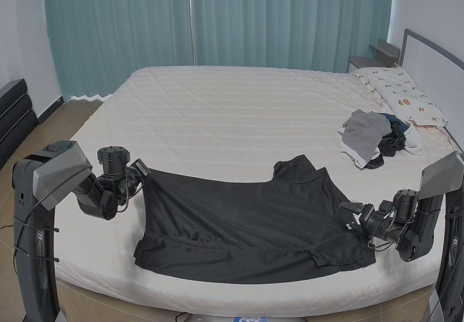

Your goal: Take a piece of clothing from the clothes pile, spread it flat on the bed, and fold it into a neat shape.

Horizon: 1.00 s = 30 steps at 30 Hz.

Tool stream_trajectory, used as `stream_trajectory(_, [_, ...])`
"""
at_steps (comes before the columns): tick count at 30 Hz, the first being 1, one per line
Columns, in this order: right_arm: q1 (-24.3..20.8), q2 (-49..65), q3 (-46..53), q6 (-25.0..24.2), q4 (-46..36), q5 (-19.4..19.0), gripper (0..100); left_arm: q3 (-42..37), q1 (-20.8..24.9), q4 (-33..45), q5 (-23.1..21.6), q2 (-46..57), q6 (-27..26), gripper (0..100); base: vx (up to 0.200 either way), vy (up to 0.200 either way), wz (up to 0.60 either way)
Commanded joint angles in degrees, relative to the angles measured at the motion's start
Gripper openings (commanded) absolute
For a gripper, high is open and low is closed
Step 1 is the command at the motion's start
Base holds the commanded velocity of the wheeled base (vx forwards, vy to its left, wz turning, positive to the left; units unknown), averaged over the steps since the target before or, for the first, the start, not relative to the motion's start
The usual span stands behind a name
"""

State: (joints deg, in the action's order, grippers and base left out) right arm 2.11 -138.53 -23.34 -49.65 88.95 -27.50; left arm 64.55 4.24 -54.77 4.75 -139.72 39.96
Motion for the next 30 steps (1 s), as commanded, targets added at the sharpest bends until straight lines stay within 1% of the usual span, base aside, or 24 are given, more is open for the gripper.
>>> stream_trajectory(1, [0.2, 0.1, -0.7, 0.0, 0.4, 0.0, 100, 3.7, 0.1, 0.5, 0.0, -6.7, -1.8, 0, 0.000, 0.000, 0.00])
stream_trajectory(4, [0.1, 1.2, -1.3, 0.0, 0.3, 0.1, 100, 3.6, 0.1, 0.5, -0.1, -6.6, -1.6, 0, 0.000, 0.000, 0.00])
stream_trajectory(7, [0.0, 4.5, -3.7, 0.3, -2.4, 0.1, 100, 3.1, 0.1, 0.5, 0.0, -6.5, -1.1, 0, 0.000, 0.000, 0.00])
stream_trajectory(9, [-0.5, 5.4, -7.3, 0.3, -8.0, 0.1, 100, 3.0, 0.2, 0.5, 0.1, -6.3, -0.1, 0, 0.000, 0.000, 0.00])
stream_trajectory(10, [-0.5, 5.5, -7.7, 0.3, -8.5, 0.1, 100, 3.0, 0.2, 0.5, 0.2, -6.3, -0.1, 0, 0.000, 0.000, 0.00])
stream_trajectory(11, [-0.6, 6.3, -11.5, 0.5, -14.6, 0.3, 100, 2.6, 0.3, 0.5, 0.3, -5.6, 1.0, 0, 0.000, 0.000, 0.00])
stream_trajectory(12, [-0.6, 6.4, -14.2, 0.8, -18.0, 0.3, 100, 2.0, 0.4, 0.5, 0.2, -5.0, 1.4, 0, 0.000, 0.000, 0.00])
stream_trajectory(13, [-0.6, 6.4, -14.6, 0.8, -18.6, 0.3, 100, 1.8, 0.4, 0.5, 0.2, -5.0, 1.5, 0, 0.000, 0.000, 0.00])
stream_trajectory(14, [-0.6, 6.3, -19.6, 1.4, -23.9, 1.4, 100, 0.6, 0.4, 0.5, 0.0, -3.9, 1.8, 0, 0.000, 0.000, 0.00])
stream_trajectory(16, [-0.8, 5.4, -25.4, 2.3, -29.4, 4.6, 100, -0.4, 0.4, 0.5, -0.2, -2.9, 2.0, 0, 0.000, 0.000, 0.00])
stream_trajectory(18, [-1.9, 3.4, -31.7, 3.8, -34.7, 8.3, 100, -1.1, 0.4, 0.5, -0.2, -2.3, 2.6, 0, 0.000, 0.000, 0.00])
stream_trajectory(20, [-3.2, 1.0, -36.7, 5.6, -38.2, 11.8, 100, -1.3, 0.4, 0.5, -0.2, -2.1, 3.5, 0, 0.000, 0.000, 0.00])
stream_trajectory(22, [-4.3, -1.2, -40.6, 7.9, -40.3, 14.3, 100, -1.4, 0.4, 0.5, -0.3, -2.1, 3.9, 0, 0.000, 0.000, 0.00])
stream_trajectory(24, [-5.2, -3.2, -43.6, 10.2, -41.8, 15.1, 100, -1.7, 0.4, 0.5, -0.3, -2.1, 3.9, 0, 0.000, 0.000, 0.00])
stream_trajectory(25, [-5.3, -3.4, -44.0, 10.5, -42.0, 15.1, 100, -1.8, 0.4, 0.5, -0.3, -2.1, 3.9, 0, 0.000, 0.000, 0.00])
stream_trajectory(27, [-6.1, -5.7, -47.6, 13.2, -44.9, 15.2, 100, -2.1, 0.4, 0.5, -0.3, -2.1, 3.9, 0, 0.000, 0.000, 0.00])
stream_trajectory(30, [-6.3, -8.7, -52.8, 14.5, -48.2, 15.5, 100, -2.3, 0.4, 0.5, -0.3, -2.1, 3.9, 0, 0.000, 0.000, 0.00])
